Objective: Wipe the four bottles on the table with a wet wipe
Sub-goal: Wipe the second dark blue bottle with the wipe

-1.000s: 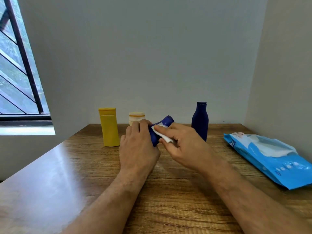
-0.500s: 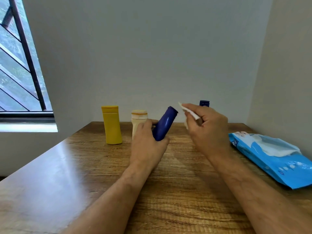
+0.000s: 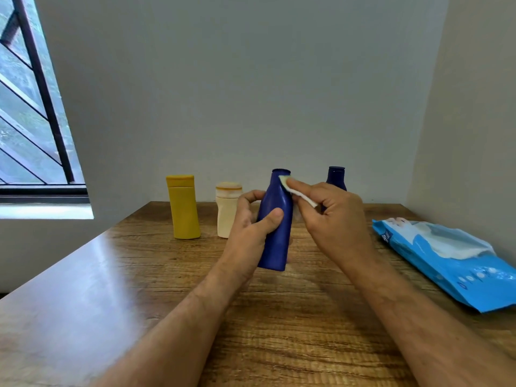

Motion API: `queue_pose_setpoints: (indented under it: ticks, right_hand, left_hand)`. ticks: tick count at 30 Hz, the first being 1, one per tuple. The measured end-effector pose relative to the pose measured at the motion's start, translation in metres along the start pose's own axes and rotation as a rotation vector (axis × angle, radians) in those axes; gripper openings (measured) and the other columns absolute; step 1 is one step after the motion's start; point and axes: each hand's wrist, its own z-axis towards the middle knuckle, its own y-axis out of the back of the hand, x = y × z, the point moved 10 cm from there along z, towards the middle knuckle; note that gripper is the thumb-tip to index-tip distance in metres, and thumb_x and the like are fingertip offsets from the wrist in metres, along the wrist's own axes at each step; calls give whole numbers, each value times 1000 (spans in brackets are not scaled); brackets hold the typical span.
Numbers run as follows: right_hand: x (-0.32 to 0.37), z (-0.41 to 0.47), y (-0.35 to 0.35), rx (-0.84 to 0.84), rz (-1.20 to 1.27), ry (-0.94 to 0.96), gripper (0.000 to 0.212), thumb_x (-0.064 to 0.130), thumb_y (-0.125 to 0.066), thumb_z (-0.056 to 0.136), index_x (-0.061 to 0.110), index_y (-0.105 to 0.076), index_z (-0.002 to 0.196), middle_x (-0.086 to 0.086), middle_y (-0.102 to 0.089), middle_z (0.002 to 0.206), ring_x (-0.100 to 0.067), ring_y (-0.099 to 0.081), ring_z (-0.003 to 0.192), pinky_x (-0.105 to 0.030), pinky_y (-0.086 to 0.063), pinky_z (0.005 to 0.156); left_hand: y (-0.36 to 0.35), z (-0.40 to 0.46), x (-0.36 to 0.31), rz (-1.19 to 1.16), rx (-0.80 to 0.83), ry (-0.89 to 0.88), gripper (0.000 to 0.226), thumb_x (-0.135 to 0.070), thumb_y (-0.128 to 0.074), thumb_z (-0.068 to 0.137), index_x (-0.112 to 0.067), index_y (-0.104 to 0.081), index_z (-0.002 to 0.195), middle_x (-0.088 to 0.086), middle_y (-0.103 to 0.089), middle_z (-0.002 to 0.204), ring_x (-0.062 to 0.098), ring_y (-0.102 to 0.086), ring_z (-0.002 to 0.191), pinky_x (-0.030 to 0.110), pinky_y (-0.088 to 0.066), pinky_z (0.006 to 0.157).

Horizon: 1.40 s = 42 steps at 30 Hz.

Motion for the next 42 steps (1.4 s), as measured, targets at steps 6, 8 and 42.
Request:
queue_pose_setpoints:
  ticks: [6,8,42]
  right_hand:
    - [4,-3,-4,48,133,-32,33,19,-60,97,30,-65,128,11,-67,100,-7,-63,83,-16,-53,65]
    - [9,-2,-5,81,144,-1,30,19,-62,96,29,-68,123,9,-66,98,-8,-62,79,-16,-52,61]
    - [17,-10,-24,270,-60,62,29,13,-66,90,32,-74,112,13,-55,91,-3,-55,82,-8,-48,69]
  left_hand:
    - [-11,-1,6,-125,78,65,68,-23,-80,71,-22,-45,130,10,-60,106,15,-64,72,29,-53,47]
    - [-6,0,3,-185,20,69,57,-22,-78,72,-11,-55,123,10,-61,98,15,-63,74,30,-55,54]
    - [-5,0,7,-292,-77,119,32,-32,-43,105,-13,-66,117,13,-74,102,24,-71,87,44,-56,83]
